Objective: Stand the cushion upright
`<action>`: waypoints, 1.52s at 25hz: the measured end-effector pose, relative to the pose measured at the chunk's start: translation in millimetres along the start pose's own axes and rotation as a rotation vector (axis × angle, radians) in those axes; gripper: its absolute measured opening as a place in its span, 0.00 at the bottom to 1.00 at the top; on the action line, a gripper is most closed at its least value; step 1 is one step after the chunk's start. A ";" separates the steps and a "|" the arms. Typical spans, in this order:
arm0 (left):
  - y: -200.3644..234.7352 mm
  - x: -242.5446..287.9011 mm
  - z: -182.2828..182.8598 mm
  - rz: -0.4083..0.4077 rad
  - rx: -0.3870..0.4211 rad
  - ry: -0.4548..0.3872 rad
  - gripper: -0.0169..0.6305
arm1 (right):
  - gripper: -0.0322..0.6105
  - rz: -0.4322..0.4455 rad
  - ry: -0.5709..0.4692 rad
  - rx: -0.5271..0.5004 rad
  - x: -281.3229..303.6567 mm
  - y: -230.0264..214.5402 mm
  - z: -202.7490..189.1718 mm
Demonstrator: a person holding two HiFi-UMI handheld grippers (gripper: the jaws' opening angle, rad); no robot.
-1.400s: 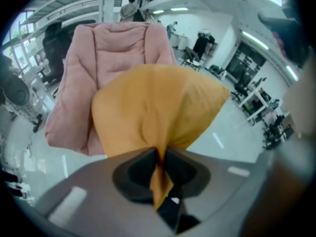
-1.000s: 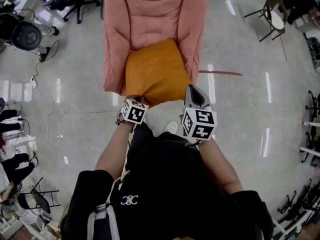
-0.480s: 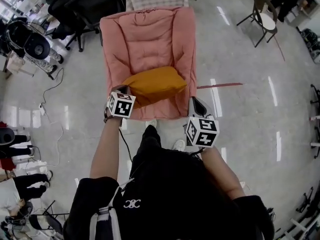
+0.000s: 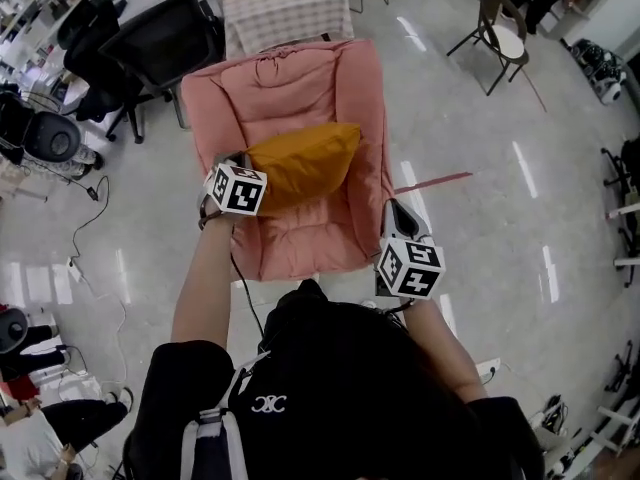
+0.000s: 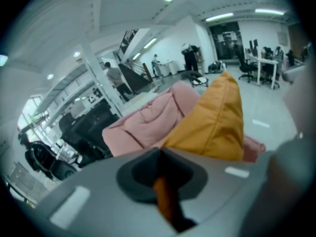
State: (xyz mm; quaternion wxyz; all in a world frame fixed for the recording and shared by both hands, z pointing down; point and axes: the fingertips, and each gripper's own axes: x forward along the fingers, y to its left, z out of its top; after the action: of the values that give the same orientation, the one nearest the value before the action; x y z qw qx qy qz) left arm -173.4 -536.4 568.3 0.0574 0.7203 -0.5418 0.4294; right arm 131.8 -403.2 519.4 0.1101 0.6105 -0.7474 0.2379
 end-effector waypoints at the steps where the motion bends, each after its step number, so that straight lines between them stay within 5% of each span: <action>1: 11.8 11.0 6.7 -0.002 0.011 -0.001 0.04 | 0.05 -0.012 -0.002 0.000 5.8 3.1 4.1; 9: 96.9 95.1 32.8 0.032 0.013 -0.018 0.05 | 0.05 -0.102 0.028 0.019 44.0 20.6 0.7; 17: 151.9 125.7 45.2 0.019 -0.144 -0.086 0.05 | 0.05 -0.135 0.018 -0.007 75.6 38.1 18.4; 27: 146.9 60.8 56.7 0.054 -0.259 -0.251 0.03 | 0.05 -0.064 -0.013 -0.039 92.5 55.5 34.7; 38: 85.5 -51.0 52.8 -0.032 -0.573 -0.426 0.02 | 0.04 0.159 -0.121 -0.087 87.1 94.5 67.7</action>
State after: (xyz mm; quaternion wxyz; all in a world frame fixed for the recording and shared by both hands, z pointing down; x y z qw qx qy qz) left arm -217.2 -562.8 467.8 0.1497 0.7568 -0.6286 0.0991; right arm 29.1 -497.9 479.8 0.0722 0.5570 -0.8085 0.1759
